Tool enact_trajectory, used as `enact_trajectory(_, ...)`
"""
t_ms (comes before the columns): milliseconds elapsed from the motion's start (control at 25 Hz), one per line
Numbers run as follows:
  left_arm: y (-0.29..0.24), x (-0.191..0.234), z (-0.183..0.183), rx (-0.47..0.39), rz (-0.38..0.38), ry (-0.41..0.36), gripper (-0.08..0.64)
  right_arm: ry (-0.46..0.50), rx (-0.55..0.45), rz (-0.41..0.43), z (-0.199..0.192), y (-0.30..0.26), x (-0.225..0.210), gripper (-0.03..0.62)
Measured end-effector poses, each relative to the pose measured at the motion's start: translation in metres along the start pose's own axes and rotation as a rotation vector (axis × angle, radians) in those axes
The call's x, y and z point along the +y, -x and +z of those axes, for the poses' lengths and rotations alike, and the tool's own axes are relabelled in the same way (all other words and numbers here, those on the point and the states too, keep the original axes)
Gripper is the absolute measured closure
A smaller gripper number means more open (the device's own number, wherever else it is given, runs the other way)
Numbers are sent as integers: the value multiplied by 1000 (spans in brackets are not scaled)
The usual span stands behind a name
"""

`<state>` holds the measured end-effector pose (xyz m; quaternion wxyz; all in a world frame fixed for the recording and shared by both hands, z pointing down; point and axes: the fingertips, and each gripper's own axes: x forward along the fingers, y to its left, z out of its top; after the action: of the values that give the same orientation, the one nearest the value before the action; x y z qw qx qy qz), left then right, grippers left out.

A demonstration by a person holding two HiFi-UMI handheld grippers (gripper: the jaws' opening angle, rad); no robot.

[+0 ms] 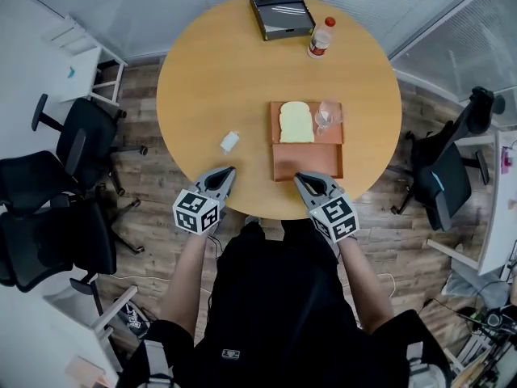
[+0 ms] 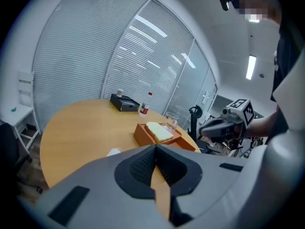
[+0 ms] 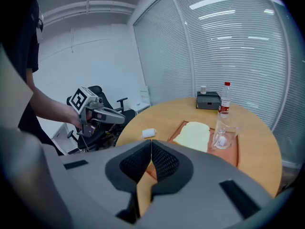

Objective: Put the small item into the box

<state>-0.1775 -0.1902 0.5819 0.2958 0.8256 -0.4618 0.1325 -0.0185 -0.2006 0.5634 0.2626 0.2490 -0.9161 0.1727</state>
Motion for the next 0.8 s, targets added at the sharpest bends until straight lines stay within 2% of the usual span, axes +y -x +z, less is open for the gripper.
enact_trajectory(200,-20,25,-17,74,71,-121,554,-59,13,18,-9,-6,-6,588)
enact_trajectory(280,-27,34,-21,88,93,-146,554,-68,32,26,-16,-7,-6,588)
enact_trajectory(520,-44,54,-31,132,109,-166,554,-84,90,31,-39,0,-8,588)
enact_trajectory(800,-58,69,-34,160,115,-158,552,-103,101,11,-61,11,-17,586)
